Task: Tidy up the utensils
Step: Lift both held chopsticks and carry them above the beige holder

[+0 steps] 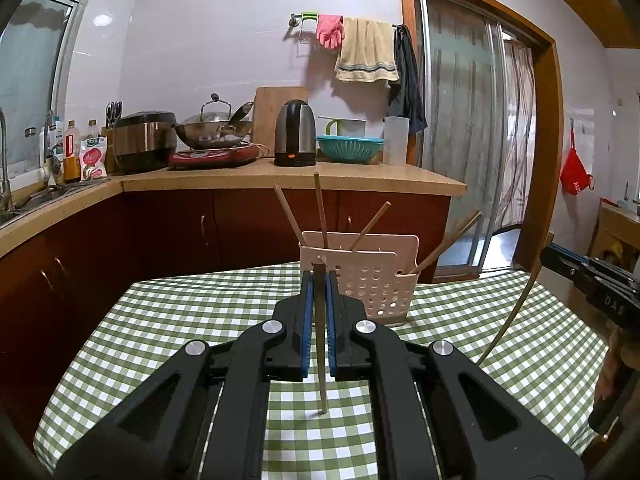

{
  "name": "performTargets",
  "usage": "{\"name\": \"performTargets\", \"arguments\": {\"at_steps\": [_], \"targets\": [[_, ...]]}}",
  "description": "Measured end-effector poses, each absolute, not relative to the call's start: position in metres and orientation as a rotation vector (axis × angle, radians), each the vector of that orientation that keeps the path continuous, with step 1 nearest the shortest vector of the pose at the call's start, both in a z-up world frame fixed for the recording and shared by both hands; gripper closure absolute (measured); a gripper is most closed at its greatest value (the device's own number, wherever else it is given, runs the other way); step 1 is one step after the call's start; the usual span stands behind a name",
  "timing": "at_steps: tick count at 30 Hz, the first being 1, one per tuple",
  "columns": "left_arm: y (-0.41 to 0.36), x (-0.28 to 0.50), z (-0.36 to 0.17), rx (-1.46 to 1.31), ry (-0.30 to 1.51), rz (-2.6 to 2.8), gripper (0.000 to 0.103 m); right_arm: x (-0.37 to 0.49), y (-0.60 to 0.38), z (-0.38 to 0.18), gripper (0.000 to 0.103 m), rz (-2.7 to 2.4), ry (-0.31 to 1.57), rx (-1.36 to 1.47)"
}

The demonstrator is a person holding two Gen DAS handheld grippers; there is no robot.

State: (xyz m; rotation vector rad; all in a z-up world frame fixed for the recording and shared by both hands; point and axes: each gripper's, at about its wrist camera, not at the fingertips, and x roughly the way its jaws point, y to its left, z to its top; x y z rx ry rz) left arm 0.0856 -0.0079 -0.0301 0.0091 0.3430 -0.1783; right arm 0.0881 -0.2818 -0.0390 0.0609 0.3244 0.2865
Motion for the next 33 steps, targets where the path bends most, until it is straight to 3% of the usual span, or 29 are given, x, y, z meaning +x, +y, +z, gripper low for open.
{"name": "performTargets", "arguments": {"at_steps": [18, 33], "targets": [[-0.003, 0.098, -0.012, -0.023, 0.31, -0.195, 0.097, 0.096, -0.273, -0.02, 0.096, 0.311, 0.289, 0.055], [-0.008, 0.129, 0.066, -0.025, 0.091, -0.234, 0.097, 0.137, -0.268, 0.057, 0.096, 0.352, 0.062, 0.026]]}}
